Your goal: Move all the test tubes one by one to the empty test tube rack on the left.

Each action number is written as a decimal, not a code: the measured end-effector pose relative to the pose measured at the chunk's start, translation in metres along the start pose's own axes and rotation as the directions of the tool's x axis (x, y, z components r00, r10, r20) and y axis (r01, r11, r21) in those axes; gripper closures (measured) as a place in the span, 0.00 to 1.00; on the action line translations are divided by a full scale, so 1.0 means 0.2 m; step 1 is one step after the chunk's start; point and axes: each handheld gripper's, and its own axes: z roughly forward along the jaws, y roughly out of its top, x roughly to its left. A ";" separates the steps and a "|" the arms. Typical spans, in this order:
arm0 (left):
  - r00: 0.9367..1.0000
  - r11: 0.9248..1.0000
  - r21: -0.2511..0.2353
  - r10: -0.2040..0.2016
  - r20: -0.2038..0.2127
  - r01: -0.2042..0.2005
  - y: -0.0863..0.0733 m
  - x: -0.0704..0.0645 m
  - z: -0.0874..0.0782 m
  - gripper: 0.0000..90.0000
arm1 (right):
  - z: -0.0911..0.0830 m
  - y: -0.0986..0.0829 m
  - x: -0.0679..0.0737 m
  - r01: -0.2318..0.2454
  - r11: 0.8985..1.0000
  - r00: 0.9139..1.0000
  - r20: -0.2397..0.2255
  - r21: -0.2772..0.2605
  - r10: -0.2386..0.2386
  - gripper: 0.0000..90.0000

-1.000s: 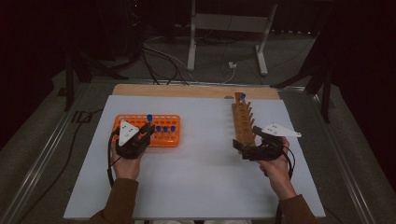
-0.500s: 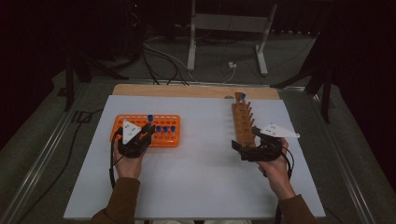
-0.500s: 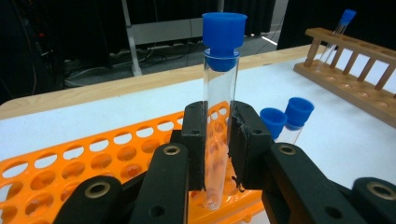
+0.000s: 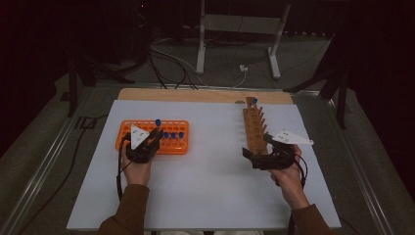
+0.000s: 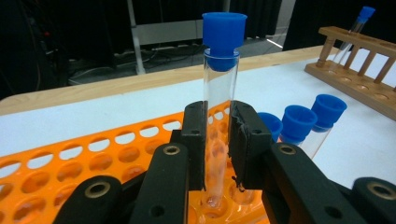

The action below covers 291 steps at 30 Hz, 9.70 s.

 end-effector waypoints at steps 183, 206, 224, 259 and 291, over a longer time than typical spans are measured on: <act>0.998 0.998 0.009 -0.057 0.017 0.057 -0.12 0.01 -0.38 0.01 | 0.21 0.40 -0.23 0.099 0.995 0.976 0.190 0.031 -0.103 0.85; 0.997 1.000 -0.007 0.004 0.079 -0.004 -0.02 -0.08 -0.38 0.01 | 0.18 0.32 -0.03 0.143 0.985 0.989 0.007 0.091 -0.145 0.85; 0.968 0.992 0.014 0.120 0.220 -0.126 0.12 -0.37 -0.25 0.04 | 0.18 0.27 0.12 0.136 0.985 0.987 -0.105 0.105 -0.125 0.85; 0.909 0.974 -0.017 0.215 0.356 -0.224 0.16 -0.66 -0.07 0.71 | 0.21 0.26 0.37 0.188 0.973 0.954 -0.262 0.133 -0.149 0.85; 0.927 0.980 -0.012 0.191 0.322 -0.197 0.15 -0.58 -0.08 0.87 | 0.17 0.24 0.29 0.133 0.987 0.966 -0.234 0.086 -0.109 0.13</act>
